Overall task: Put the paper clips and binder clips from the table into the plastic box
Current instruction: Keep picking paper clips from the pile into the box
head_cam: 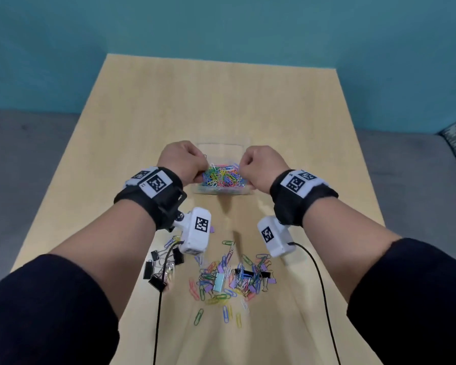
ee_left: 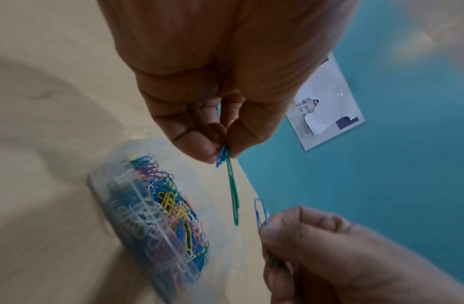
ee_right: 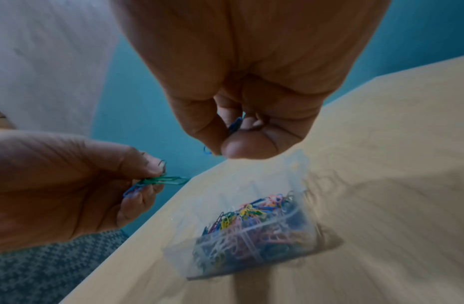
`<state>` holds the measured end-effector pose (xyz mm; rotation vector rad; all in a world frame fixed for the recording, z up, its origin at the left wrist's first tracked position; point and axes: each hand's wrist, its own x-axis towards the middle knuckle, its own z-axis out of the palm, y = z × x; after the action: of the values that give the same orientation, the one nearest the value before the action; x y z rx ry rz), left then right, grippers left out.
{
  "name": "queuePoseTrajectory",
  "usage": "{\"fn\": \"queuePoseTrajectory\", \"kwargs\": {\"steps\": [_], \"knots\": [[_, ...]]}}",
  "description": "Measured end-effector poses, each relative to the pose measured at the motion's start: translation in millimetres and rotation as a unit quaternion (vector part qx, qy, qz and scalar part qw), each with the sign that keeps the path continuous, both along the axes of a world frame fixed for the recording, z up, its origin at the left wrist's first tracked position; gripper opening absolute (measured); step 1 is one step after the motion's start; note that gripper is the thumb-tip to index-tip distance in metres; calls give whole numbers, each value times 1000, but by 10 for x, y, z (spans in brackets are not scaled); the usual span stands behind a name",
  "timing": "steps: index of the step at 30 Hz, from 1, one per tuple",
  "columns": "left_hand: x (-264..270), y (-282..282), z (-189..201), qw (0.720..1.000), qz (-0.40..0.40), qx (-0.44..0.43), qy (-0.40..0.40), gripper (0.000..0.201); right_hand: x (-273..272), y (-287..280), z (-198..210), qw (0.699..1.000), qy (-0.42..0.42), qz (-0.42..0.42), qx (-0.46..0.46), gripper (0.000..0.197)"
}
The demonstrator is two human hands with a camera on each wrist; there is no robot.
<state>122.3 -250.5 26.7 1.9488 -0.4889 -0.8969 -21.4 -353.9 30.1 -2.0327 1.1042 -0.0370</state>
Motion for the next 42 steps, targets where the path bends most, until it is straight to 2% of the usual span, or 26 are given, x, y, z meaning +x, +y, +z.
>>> {"fn": "queuePoseTrajectory", "kwargs": {"steps": [4,8,12,14,16,19,22,23,28,31,33,35,37,39,42], "knots": [[37,0,9,1000,6,-13,2,14,134,-12,32,1000,-1,16,9,7],[22,330,29,999,21,-24,20,6,-196,47,-4,1000,5,-10,7,10],[-260,871,-72,991,-125,56,14,8,-812,319,-153,987,146,34,49,11],[-442,1097,-228,966,-223,109,-68,12,-1054,484,-247,973,218,59,42,11],[-595,1230,-374,922,-296,167,-187,16,-1183,655,-324,967,244,58,45,14],[-743,1227,-494,886,-332,196,-258,17,-1160,868,-419,965,252,63,25,29],[-906,1092,-533,842,-381,175,-340,12,-1021,1023,-494,963,264,62,-12,39],[-950,1043,-543,835,-388,172,-350,15,-970,1066,-513,962,265,64,-17,40],[-1072,867,-571,816,-435,197,-325,29,-824,1174,-555,960,264,94,-21,25],[-1099,845,-612,792,-452,200,-357,35,-812,1163,-457,956,265,128,-17,20],[-1107,845,-635,786,-457,194,-368,36,-827,1145,-384,953,260,156,-19,14],[-1107,846,-641,783,-462,195,-368,35,-839,1118,-368,950,259,175,-25,30],[-1108,845,-628,779,-470,202,-363,32,-847,1081,-391,946,262,188,-33,37],[-1115,841,-623,778,-470,210,-361,26,-859,1048,-448,943,264,196,-43,35],[-1103,824,-672,794,-449,224,-343,24,-864,1009,-517,940,272,198,-61,26]]}}
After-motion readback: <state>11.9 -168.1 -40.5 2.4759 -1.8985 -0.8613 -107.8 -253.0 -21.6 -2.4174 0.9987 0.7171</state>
